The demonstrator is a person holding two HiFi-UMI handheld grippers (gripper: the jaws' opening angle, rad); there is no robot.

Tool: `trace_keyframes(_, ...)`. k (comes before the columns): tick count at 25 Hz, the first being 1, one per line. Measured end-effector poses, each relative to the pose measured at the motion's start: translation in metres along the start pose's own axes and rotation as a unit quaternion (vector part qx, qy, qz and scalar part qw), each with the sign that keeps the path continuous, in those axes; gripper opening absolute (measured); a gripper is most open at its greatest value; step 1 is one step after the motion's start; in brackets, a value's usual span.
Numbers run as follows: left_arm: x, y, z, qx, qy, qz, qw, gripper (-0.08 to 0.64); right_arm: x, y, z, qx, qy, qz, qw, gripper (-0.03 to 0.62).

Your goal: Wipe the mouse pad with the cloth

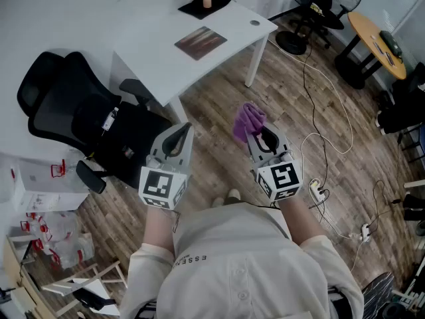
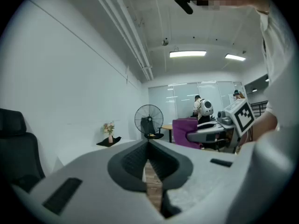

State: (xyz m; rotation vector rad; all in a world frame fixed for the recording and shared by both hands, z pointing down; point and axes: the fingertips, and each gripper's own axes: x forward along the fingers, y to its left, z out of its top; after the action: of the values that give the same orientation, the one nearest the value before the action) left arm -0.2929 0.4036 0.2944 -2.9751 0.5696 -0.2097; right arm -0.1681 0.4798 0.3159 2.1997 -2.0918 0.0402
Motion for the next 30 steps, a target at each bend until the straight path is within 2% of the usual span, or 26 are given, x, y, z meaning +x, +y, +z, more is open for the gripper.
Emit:
trace_keyframes(11, -0.002, 0.010, -0.010, -0.012, -0.004, -0.011, 0.9999, 0.002, 0.010, 0.012, -0.001, 0.011, 0.004, -0.005, 1.000, 0.091)
trace_keyframes(19, 0.005, 0.023, -0.027, -0.022, 0.008, -0.003, 0.9997, 0.002, 0.028, 0.017, -0.019, 0.019, 0.018, 0.016, 1.000, 0.091)
trace_keyframes(24, 0.033, 0.033, -0.042, -0.026, 0.025, 0.015, 0.9993, 0.002, 0.053, -0.007, -0.036, 0.027, 0.029, 0.034, 0.999, 0.091)
trace_keyframes(30, 0.107, 0.052, -0.039, -0.038, 0.026, 0.044, 0.9979, 0.002, 0.117, -0.061, -0.042, 0.020, 0.036, 0.088, 0.995, 0.091)
